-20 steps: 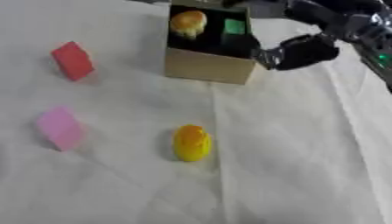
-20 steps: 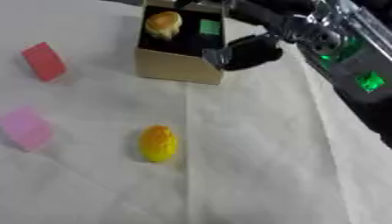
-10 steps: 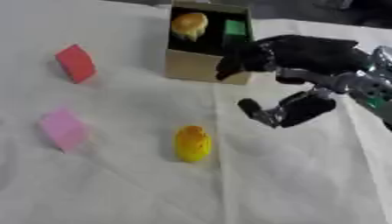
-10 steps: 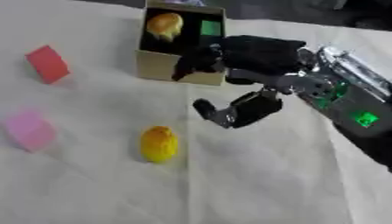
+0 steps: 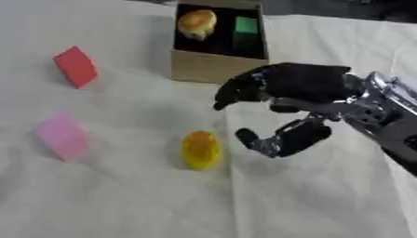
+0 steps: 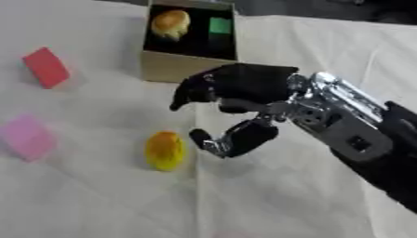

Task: Pick up objects on the table and place them in the box.

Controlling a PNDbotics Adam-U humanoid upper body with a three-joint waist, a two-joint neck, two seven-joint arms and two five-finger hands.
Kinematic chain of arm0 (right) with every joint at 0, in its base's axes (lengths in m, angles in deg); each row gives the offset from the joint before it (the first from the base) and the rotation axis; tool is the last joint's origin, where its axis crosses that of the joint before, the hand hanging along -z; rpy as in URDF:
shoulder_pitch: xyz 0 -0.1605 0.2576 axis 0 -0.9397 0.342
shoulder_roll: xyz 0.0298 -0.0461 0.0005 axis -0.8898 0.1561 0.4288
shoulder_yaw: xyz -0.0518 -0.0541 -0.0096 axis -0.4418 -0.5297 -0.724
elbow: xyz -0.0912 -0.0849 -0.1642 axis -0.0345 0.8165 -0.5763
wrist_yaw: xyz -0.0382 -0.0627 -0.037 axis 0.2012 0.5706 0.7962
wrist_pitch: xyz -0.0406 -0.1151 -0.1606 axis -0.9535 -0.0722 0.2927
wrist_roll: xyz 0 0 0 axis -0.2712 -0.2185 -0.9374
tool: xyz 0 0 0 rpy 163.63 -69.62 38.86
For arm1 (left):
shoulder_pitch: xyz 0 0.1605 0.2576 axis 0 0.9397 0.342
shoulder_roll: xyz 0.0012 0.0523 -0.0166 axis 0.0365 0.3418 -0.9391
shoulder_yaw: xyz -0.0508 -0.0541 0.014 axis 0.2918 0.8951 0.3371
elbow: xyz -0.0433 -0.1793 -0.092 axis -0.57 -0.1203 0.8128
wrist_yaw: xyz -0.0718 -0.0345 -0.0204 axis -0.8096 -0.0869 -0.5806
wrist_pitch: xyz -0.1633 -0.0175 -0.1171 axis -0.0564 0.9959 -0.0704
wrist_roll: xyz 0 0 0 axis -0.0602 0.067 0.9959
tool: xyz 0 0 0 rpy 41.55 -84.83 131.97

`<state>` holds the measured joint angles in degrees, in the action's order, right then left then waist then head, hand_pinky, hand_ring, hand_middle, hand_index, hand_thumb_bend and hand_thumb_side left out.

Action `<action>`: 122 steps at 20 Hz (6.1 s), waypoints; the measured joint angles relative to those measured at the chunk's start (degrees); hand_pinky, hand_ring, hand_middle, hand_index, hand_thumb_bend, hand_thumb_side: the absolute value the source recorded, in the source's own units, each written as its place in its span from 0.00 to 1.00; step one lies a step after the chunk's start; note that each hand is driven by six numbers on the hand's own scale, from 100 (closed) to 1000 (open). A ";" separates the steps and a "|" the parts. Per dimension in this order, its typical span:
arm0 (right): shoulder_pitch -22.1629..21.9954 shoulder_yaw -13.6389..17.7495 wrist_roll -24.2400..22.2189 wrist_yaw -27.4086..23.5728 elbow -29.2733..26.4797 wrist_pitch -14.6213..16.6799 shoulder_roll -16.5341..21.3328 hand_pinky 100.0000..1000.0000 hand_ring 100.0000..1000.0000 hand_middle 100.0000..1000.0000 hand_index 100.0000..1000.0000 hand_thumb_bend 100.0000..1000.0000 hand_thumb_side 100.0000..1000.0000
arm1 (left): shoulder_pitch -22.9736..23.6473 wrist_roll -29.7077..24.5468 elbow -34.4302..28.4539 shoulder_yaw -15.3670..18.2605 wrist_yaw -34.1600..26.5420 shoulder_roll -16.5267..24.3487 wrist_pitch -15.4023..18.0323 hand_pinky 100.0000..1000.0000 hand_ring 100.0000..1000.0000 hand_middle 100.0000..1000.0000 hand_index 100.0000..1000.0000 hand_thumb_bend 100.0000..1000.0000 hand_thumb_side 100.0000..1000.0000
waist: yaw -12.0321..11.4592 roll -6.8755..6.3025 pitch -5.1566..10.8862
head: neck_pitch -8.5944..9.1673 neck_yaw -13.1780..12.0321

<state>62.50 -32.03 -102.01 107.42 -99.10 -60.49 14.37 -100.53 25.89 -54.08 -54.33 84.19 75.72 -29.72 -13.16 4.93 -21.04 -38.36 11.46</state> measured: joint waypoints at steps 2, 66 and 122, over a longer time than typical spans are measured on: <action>0.26 -0.44 -1.22 0.89 0.00 -0.41 -0.26 0.83 0.85 0.85 0.92 0.00 0.44 | 0.04 -0.02 0.00 0.00 -0.01 -0.04 -0.01 0.92 0.66 0.59 0.77 0.01 0.57 | 0.07 0.00 0.00 | -0.19 -0.08; 6.35 -7.32 -4.29 10.48 13.42 2.79 -10.25 0.76 0.70 0.39 0.50 0.00 0.00 | -0.01 -0.98 0.00 -0.03 -0.76 -0.99 -0.16 0.93 0.67 0.58 0.77 0.00 0.59 | -1.74 1.07 -0.83 | 0.20 0.71; 6.47 -7.04 -7.64 9.89 15.80 3.71 -12.46 0.80 0.74 0.74 0.84 0.00 0.06 | -0.06 -1.69 0.00 -0.03 -0.94 -1.11 -0.31 0.93 0.66 0.57 0.77 0.00 0.59 | -2.04 1.01 -1.14 | 0.68 0.92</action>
<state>68.97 -39.07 -109.64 117.31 -83.30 -56.78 1.92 -100.59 24.20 -54.08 -54.35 83.25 74.61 -30.03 -15.20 5.94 -22.18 -37.68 12.39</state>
